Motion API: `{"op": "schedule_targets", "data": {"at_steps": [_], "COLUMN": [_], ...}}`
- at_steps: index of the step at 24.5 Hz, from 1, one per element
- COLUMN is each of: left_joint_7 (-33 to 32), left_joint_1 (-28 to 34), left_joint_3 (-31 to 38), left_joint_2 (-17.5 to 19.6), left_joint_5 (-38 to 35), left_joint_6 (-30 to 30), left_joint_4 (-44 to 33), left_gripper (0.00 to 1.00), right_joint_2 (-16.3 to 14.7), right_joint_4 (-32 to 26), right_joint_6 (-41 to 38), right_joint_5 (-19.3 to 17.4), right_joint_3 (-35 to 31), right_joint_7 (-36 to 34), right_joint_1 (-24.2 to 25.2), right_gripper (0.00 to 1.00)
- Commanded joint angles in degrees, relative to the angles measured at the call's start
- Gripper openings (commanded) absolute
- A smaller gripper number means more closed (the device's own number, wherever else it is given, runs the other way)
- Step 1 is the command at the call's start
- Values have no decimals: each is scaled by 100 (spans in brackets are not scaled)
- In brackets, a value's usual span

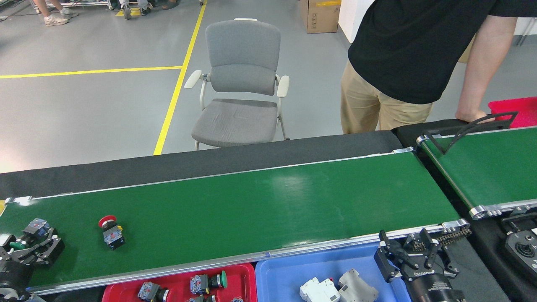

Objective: Pick switch part from conveyor to tray

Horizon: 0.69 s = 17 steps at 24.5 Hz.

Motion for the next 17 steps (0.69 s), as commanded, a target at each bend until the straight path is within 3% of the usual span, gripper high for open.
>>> {"op": "schedule_targets", "data": {"at_steps": [1, 3, 5, 8, 10, 12, 17], "left_joint_7": [63, 72, 81, 309, 344, 309, -104], "left_joint_1": [-63, 7, 77, 209, 526, 947, 2713], "left_joint_3": [-21, -21, -4, 14, 31, 31, -4], "left_joint_2": [66, 22, 22, -13, -31, -83, -364], "left_joint_5": [25, 43, 69, 113, 210, 403, 693], "left_joint_6": [21, -85, -551, -1139, -1438, -1746, -2133], "left_joint_4": [0, -18, -53, -395, -1081, -2066, -5255], "left_gripper": [50, 24, 11, 5, 4, 4, 7], "right_joint_2": [-59, -42, -33, -24, -24, -24, -16], "right_joint_4": [-63, -63, -63, -72, -72, -72, -72], "right_joint_6": [-27, -18, 9, 35, 35, 44, 35], "right_joint_5": [4, 4, -4, -13, -13, -22, -57], "right_joint_3": [3, 3, -6, -76, -164, -261, -577], "right_joint_7": [-58, -58, -58, -58, -102, -120, -128], "right_joint_1": [-69, -69, -69, -69, -69, -34, -25], "right_gripper": [98, 98, 98, 98, 98, 98, 98]}}
